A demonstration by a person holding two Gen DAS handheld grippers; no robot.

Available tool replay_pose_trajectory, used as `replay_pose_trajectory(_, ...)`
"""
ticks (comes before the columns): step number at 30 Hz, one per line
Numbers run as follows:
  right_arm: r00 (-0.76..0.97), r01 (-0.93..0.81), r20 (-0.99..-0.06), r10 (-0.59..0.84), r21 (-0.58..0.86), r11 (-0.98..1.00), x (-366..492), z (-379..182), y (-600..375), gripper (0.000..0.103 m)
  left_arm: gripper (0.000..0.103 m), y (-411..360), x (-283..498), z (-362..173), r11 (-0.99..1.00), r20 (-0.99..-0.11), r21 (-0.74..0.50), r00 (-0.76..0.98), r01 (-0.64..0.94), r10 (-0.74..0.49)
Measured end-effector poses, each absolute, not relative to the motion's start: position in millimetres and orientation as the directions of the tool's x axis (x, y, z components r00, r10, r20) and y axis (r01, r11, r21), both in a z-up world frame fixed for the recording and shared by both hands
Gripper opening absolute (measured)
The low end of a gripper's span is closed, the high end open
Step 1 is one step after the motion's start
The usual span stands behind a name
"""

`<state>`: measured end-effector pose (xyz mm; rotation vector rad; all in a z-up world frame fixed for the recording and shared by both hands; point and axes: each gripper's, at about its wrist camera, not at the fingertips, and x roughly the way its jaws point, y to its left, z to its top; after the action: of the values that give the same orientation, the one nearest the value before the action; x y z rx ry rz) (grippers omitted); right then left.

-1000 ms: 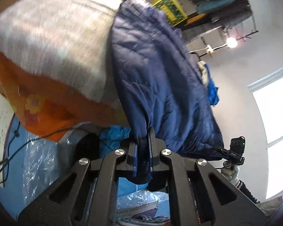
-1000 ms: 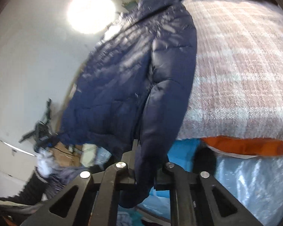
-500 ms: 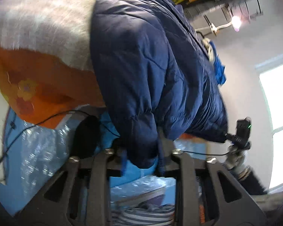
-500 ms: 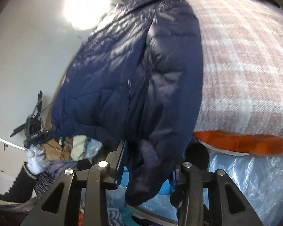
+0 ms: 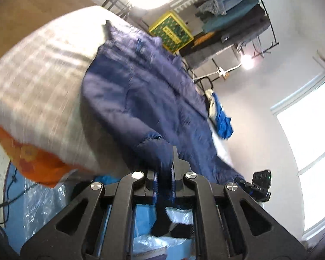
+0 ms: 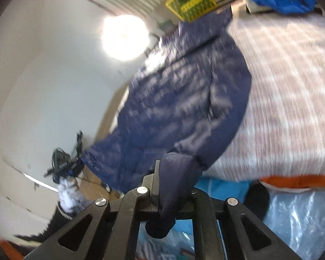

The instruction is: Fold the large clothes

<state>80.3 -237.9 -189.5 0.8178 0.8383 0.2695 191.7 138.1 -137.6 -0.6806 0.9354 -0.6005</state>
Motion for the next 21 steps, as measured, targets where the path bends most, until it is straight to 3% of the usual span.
replay_pose_trajectory(5,0.727,0.108,-0.515,0.455,0.739,0.665,107,-151,-255,0.003,0.006,121,228,-102,0.665,-0.515,-0.725,0.499,0.181,-0.697)
replay_pose_trajectory(12,0.77,0.156,-0.537,0.344,0.682,0.715,161,-108,-276,0.003,0.006,98,283,-65,0.72,-0.544,-0.671,0.542,0.178,-0.641)
replay_pose_trajectory(21,0.758,0.26,-0.607,0.238,0.616,0.744,239,-110,-297,0.003,0.006,96,356,-93,0.783,-0.633,-0.618,0.55,0.064,-0.545)
